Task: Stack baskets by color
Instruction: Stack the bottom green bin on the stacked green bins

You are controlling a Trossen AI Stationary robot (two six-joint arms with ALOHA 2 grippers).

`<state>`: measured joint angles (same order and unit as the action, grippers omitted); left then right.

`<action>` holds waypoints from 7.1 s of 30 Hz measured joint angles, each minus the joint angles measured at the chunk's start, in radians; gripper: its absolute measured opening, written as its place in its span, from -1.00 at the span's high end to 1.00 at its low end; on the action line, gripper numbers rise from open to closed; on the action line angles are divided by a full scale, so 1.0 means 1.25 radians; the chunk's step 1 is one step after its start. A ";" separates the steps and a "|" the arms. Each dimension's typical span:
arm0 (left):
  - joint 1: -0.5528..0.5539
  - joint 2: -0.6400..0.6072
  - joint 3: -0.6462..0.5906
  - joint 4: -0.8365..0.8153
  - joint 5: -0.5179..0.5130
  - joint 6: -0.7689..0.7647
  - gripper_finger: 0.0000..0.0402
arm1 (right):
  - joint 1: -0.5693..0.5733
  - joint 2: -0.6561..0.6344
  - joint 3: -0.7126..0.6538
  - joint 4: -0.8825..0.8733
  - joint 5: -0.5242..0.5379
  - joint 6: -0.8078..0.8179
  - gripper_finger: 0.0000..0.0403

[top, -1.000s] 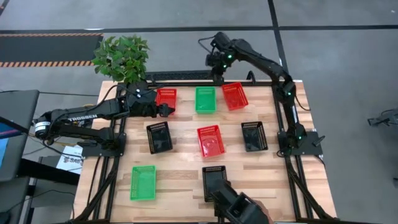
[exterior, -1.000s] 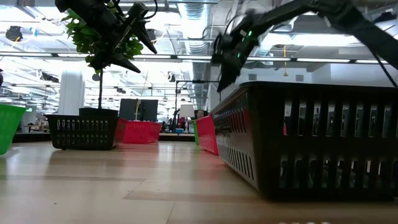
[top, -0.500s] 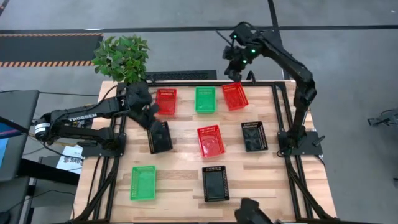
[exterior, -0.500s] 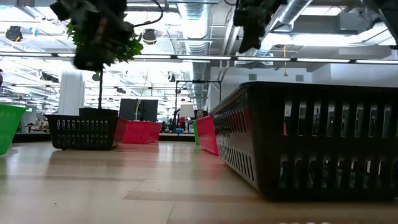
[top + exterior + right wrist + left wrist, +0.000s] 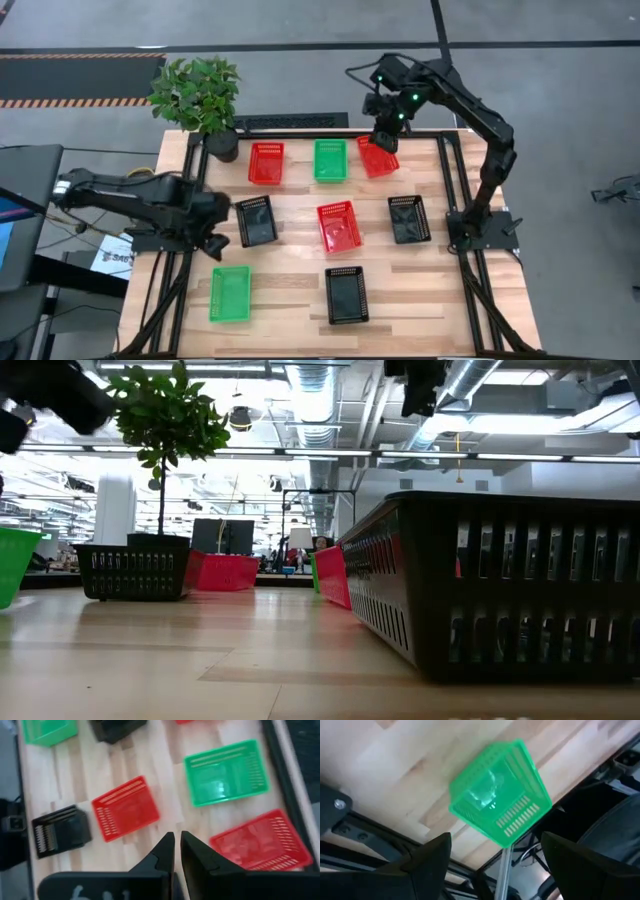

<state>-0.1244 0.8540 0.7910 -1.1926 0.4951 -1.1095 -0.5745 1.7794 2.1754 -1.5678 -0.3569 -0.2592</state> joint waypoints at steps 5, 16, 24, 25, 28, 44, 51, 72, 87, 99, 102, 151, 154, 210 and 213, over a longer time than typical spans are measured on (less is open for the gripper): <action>-0.175 -0.042 0.000 0.021 -0.142 -0.074 -0.48 | 0.058 0.000 0.000 -0.003 0.000 0.005 0.73; -0.409 0.054 0.000 0.129 -0.346 0.001 -0.48 | 0.136 0.000 0.000 -0.003 0.000 0.098 0.73; -0.472 0.102 0.000 0.130 -0.343 -0.057 -0.48 | 0.238 0.000 0.000 -0.003 0.030 0.207 0.73; -0.484 0.099 0.000 0.128 -0.345 -0.077 -0.48 | 0.257 0.000 0.000 -0.003 0.049 0.229 0.73; -0.535 0.089 0.000 0.122 -0.342 -0.158 -0.48 | 0.323 0.000 0.000 -0.002 0.100 0.302 0.73; -0.791 0.228 -0.009 0.186 -0.463 -0.871 -0.48 | 0.632 0.001 0.000 0.002 0.450 0.652 0.73; -0.791 0.339 -0.009 0.245 -0.510 -0.987 -0.48 | 0.733 0.010 -0.002 0.002 0.554 0.798 0.73; -0.560 0.498 -0.006 0.464 -0.596 -0.766 -0.47 | 0.818 0.009 -0.175 0.121 0.602 0.895 0.73; -0.225 0.497 -0.007 0.792 -0.650 -0.365 -0.35 | 0.824 0.009 -0.175 0.143 0.617 0.892 0.73; -0.100 0.347 0.110 0.713 -0.465 -0.104 -0.34 | 0.807 0.009 -0.175 0.300 0.640 0.772 0.50; -0.111 0.258 0.179 0.532 -0.500 -0.105 -0.34 | 0.803 0.009 -0.175 0.329 0.640 0.765 0.35; -0.229 -0.008 0.276 0.351 -0.827 -0.100 -0.34 | 0.661 0.467 -0.178 0.797 0.262 0.684 0.03; -0.229 -0.009 0.276 0.351 -0.827 -0.097 -0.34 | 0.657 0.466 -0.176 0.798 0.262 0.676 0.14; -0.229 -0.112 0.276 0.333 -0.973 0.062 -0.34 | -0.091 0.175 -0.166 0.521 -0.078 -0.083 0.88; -0.229 -0.121 0.276 0.335 -0.997 0.056 -0.34 | -0.109 0.189 -0.167 0.539 -0.091 -0.102 0.84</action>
<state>-0.4103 0.7025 1.1358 -0.7738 -0.7511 -1.0396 -0.7109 2.0160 1.9670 -0.8939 -0.4711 -0.3864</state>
